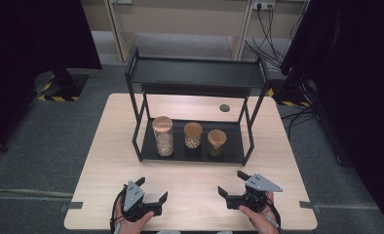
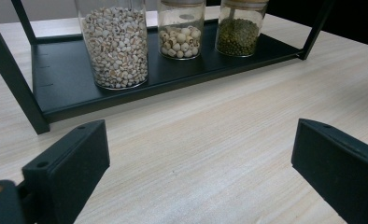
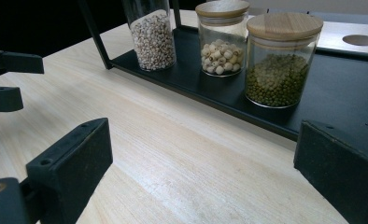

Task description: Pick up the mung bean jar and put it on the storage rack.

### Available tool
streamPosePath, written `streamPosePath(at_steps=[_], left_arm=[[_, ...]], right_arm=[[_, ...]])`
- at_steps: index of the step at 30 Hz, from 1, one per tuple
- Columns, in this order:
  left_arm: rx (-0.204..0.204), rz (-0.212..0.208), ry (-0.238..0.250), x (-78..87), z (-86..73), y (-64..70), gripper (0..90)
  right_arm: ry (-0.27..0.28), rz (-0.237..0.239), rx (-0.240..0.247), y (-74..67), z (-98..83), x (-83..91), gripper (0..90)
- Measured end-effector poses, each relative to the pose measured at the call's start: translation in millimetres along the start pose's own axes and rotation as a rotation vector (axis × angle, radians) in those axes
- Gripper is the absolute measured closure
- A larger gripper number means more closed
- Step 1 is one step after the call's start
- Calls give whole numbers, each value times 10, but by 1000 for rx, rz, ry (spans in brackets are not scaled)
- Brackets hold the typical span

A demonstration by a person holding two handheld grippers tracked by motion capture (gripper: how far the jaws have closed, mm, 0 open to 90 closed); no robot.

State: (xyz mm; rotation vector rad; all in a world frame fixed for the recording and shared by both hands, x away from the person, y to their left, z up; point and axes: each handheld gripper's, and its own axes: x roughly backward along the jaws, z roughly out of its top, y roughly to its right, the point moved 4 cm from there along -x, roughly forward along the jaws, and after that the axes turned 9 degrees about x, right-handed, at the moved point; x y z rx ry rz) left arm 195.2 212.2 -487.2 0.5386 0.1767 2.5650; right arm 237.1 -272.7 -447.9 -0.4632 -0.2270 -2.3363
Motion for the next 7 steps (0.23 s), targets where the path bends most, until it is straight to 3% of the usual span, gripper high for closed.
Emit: streamPosePath(at_steps=[7], left_arm=[[1, 2, 1, 1, 1, -3, 38]], right_arm=[[-1, 0, 0, 1, -1, -3, 48]])
